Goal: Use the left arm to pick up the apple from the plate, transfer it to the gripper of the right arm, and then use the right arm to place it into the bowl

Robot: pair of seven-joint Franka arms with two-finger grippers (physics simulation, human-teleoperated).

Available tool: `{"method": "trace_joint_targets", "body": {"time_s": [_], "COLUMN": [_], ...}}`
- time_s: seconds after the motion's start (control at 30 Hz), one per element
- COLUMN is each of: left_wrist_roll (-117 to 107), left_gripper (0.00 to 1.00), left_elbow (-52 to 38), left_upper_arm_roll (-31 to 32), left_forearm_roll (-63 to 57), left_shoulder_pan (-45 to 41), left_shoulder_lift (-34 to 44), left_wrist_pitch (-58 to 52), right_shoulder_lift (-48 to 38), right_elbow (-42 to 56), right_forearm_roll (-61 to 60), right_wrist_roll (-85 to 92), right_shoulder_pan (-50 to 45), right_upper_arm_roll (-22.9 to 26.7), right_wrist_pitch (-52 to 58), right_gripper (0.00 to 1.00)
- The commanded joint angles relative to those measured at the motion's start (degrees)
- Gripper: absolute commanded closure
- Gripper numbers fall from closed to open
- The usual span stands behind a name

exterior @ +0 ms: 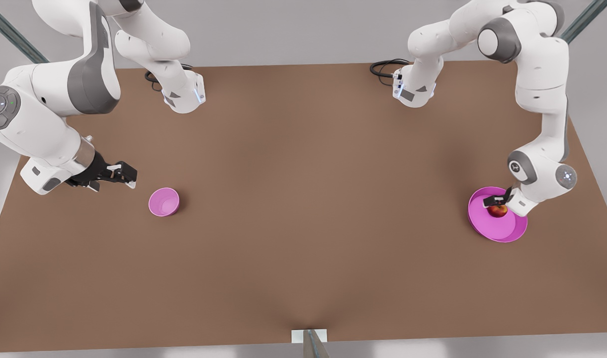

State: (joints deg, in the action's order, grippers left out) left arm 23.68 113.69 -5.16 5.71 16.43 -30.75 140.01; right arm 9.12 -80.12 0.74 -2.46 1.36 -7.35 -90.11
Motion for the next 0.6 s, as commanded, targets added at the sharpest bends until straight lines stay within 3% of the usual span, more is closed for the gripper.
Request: {"method": "trace_joint_targets", "body": {"time_s": [0.0, 0.2, 0.4, 0.57], "left_wrist_roll": [6.1, 6.0, 6.0, 5.7], "left_gripper": [0.00, 0.01, 0.16, 0.15], "left_elbow": [0.0, 0.0, 0.0, -0.1], "left_upper_arm_roll": [0.0, 0.0, 0.1, 0.1], "left_forearm_roll": [0.0, 0.1, 0.0, 0.0], "left_shoulder_pan": [0.0, 0.0, -0.2, -0.4], "left_shoulder_lift": [-0.5, -1.7, -1.9, -1.9], "left_wrist_pitch": [2.2, 3.4, 3.6, 3.7], "right_shoulder_lift": [-0.1, -0.1, -0.1, -0.1], "right_elbow": [0.0, 0.0, 0.0, 0.0], "right_forearm_roll": [0.0, 0.0, -0.1, -0.1], "right_wrist_roll": [0.1, 0.1, 0.2, 0.2], "right_shoulder_pan": [0.0, 0.1, 0.1, 0.1], "right_upper_arm_roll": [0.0, 0.1, 0.1, 0.1], "right_wrist_pitch": [0.0, 0.0, 0.0, 0.0], "right_gripper": [0.00, 0.00, 0.00, 0.00]}}
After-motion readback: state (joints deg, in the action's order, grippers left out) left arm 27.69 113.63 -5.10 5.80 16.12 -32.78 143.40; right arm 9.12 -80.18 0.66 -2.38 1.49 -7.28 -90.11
